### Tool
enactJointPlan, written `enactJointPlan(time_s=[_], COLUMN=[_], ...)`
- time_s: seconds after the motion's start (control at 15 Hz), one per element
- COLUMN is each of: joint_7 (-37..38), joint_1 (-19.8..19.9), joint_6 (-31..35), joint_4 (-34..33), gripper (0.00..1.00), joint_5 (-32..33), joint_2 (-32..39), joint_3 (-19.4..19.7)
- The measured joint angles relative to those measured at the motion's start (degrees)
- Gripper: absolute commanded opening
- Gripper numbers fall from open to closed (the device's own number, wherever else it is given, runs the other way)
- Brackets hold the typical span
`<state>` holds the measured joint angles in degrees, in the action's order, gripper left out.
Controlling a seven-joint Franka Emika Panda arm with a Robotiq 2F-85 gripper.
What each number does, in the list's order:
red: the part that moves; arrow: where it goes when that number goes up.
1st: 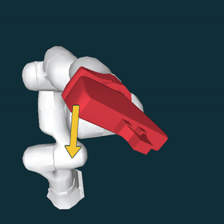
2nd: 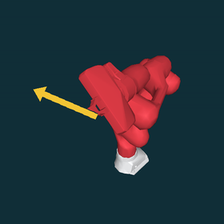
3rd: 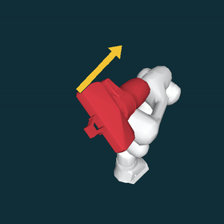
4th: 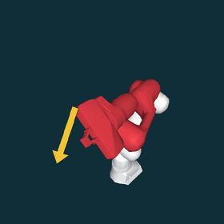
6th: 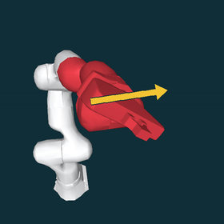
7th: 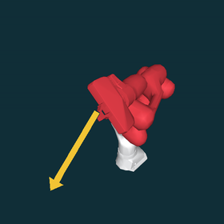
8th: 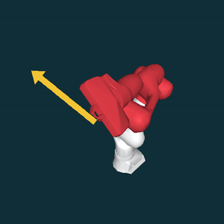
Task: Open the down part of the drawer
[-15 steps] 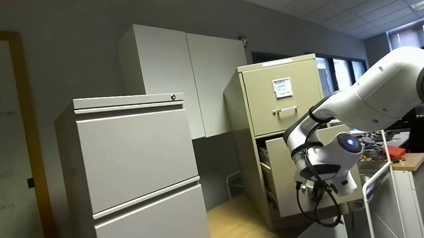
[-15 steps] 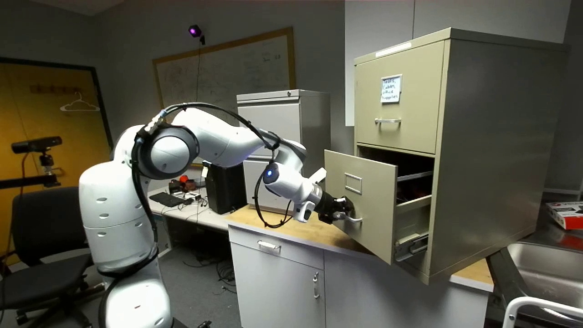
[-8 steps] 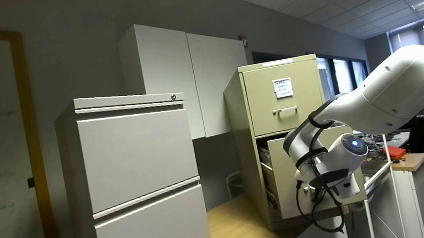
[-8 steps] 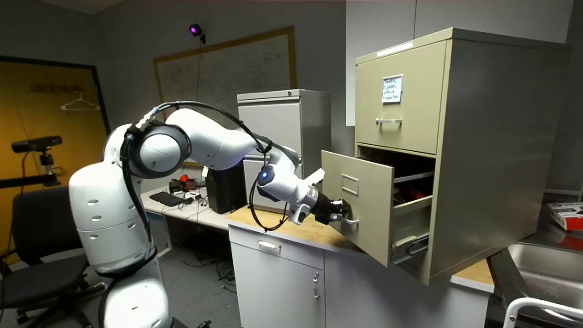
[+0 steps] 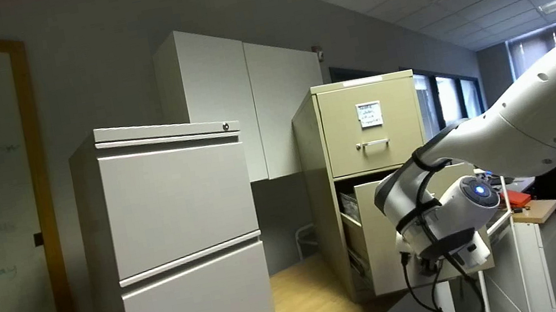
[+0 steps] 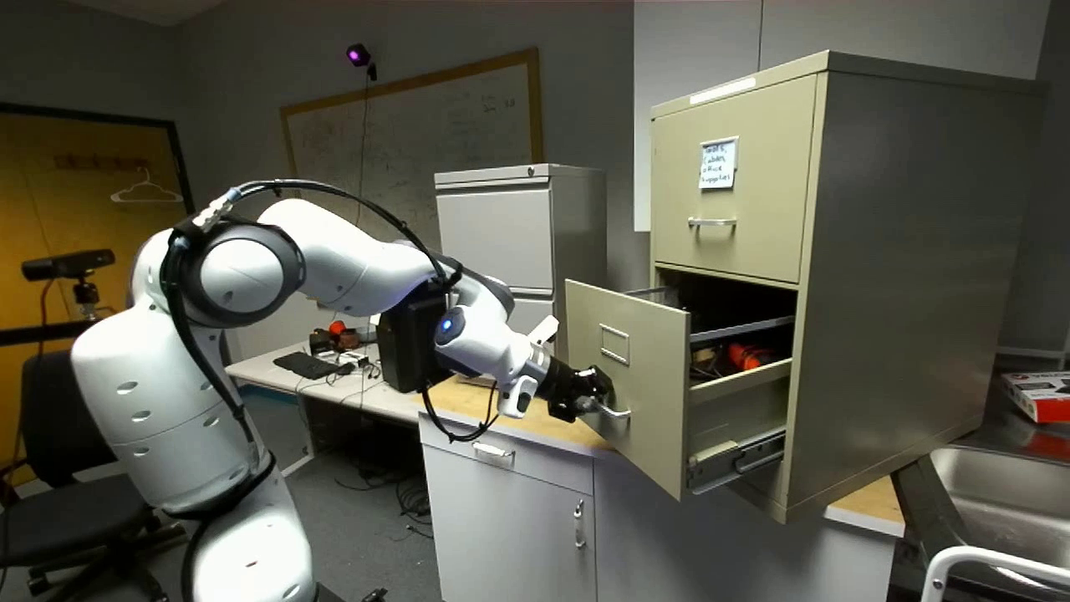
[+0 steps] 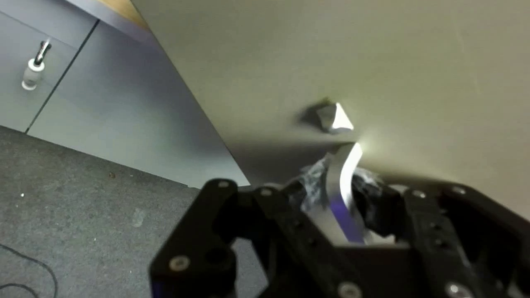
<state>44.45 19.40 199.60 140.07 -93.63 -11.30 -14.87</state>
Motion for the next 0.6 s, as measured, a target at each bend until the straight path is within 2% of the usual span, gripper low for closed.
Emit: enactJointPlan(time_s=[0.27,0.6], joint_7=[-7.0,-15.7], joint_1=[-0.7,-0.5], joint_6=[1.0,1.4], joint_4=[4.4,5.5], gripper=[0.07,0.06], joint_5=[-3.3,-6.1], joint_2=[-4.5,-6.2], joint_3=[-1.6,-2.8])
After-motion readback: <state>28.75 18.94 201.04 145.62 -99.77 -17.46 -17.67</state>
